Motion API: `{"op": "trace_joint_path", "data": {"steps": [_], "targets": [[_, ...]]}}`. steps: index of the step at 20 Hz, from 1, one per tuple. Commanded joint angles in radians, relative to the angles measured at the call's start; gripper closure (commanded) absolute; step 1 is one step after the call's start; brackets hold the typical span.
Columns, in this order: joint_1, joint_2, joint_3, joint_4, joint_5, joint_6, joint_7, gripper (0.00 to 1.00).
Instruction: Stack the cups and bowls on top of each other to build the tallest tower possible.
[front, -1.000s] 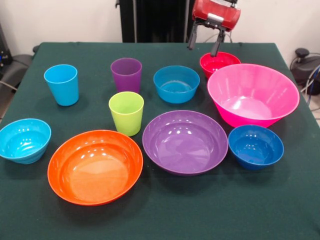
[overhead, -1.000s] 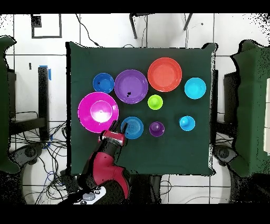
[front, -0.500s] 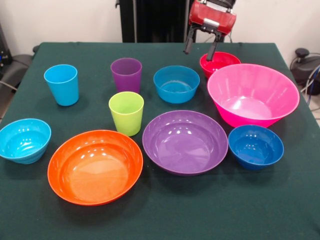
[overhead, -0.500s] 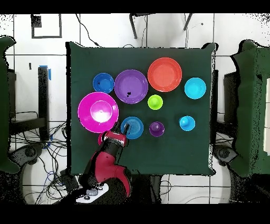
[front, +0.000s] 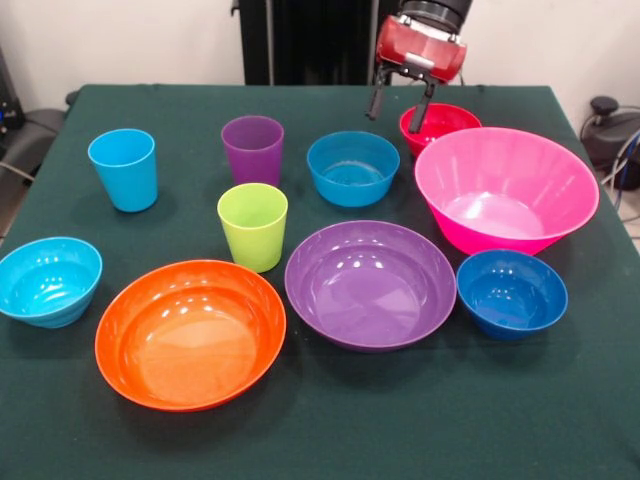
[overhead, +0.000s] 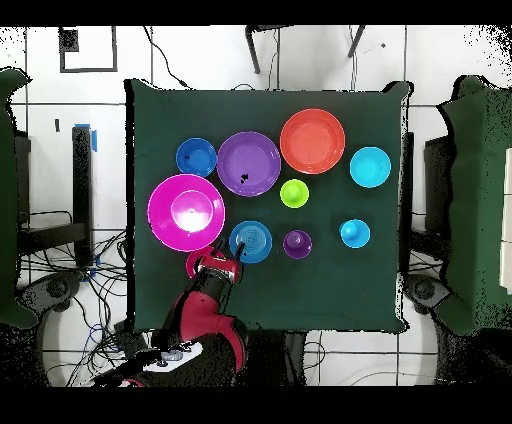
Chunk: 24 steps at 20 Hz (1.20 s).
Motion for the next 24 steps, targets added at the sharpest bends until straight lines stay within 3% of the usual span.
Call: {"op": "trace_joint_path", "data": {"steps": [1, 10, 20, 24], "targets": [[0.026, 0.071, 0.114, -0.017, 0.02, 0.027, 0.129, 0.0], [0.127, 0.124, 0.056, -0.011, 0.161, -0.003, 0.131, 0.0], [0.152, 0.146, 0.033, -0.03, 0.193, 0.014, 0.126, 0.0], [0.153, 0.143, 0.03, -0.037, 0.177, 0.023, 0.122, 0.0]]}}
